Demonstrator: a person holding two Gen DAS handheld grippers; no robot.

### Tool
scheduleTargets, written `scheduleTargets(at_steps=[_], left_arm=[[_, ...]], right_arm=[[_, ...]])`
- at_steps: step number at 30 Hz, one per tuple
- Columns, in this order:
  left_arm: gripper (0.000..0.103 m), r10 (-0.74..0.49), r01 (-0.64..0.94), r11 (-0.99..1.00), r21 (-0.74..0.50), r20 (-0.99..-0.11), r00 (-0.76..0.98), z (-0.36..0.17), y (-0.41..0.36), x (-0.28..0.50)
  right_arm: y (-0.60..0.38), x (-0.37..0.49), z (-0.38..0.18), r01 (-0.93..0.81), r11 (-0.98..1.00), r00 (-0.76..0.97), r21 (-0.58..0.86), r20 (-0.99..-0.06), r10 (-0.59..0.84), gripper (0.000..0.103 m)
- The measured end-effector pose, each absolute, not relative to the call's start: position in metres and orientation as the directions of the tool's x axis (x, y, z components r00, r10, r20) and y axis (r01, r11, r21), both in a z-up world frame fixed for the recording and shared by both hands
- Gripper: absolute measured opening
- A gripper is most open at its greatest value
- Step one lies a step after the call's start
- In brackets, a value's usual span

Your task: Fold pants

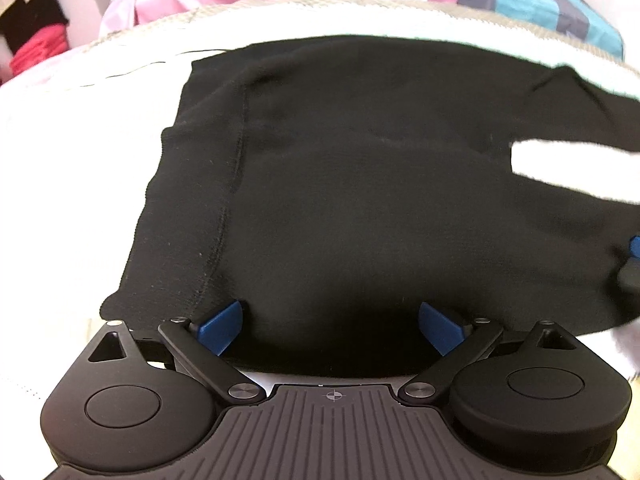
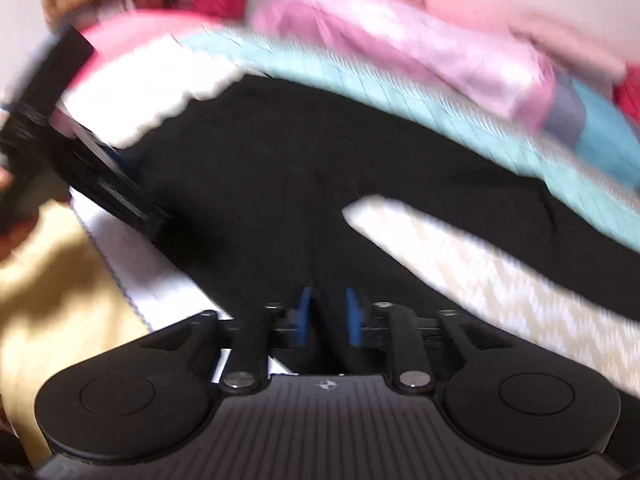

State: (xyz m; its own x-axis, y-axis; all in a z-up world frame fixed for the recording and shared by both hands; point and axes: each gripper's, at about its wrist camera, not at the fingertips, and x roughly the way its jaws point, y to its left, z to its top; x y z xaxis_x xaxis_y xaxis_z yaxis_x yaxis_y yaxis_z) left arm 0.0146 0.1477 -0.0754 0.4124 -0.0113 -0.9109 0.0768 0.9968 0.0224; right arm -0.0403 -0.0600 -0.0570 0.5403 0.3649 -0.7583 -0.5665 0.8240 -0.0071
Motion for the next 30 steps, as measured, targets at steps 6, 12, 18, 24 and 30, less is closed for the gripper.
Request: scheduleTargets(at_steps=[6, 12, 18, 24, 30], left_arm=[[0.103, -0.066, -0.012, 0.997, -0.079, -0.902, 0.427, -0.065, 0.171, 0.017], [0.103, -0.058, -0.050, 0.995, -0.088, -0.902, 0.427, -0.060, 0.181, 0.014], [0.103, -0.047, -0.080, 0.993, -0.090, -0.903, 0.428, -0.060, 0.189, 0.019], [0.103, 0.003, -0.105, 0.993, -0.045, -0.907, 0.422, -0.057, 0.197, 0.015], [0.103, 0.054, -0.215, 0.974, -0.066, -0.860, 0.508, -0.030, 0.237, -0.010]], right_arm=[[-0.008, -0.039, -0.082, -0.695, 0.719, 0.444, 0.004, -0.784, 0.433, 0.039], [-0.006, -0.003, -0.101, -0.572, 0.781, 0.323, 0.250, -0.807, 0.495, 0.006], [0.030, -0.049, -0.099, -0.729, 0.660, 0.266, 0.183, -0.813, 0.519, 0.006], [0.011, -0.037, -0.084, -0.719, 0.651, 0.236, 0.244, -0.795, 0.559, 0.048], [0.012, -0.018, -0.057, -0.751, 0.632, 0.334, 0.193, -0.714, 0.615, 0.054]])
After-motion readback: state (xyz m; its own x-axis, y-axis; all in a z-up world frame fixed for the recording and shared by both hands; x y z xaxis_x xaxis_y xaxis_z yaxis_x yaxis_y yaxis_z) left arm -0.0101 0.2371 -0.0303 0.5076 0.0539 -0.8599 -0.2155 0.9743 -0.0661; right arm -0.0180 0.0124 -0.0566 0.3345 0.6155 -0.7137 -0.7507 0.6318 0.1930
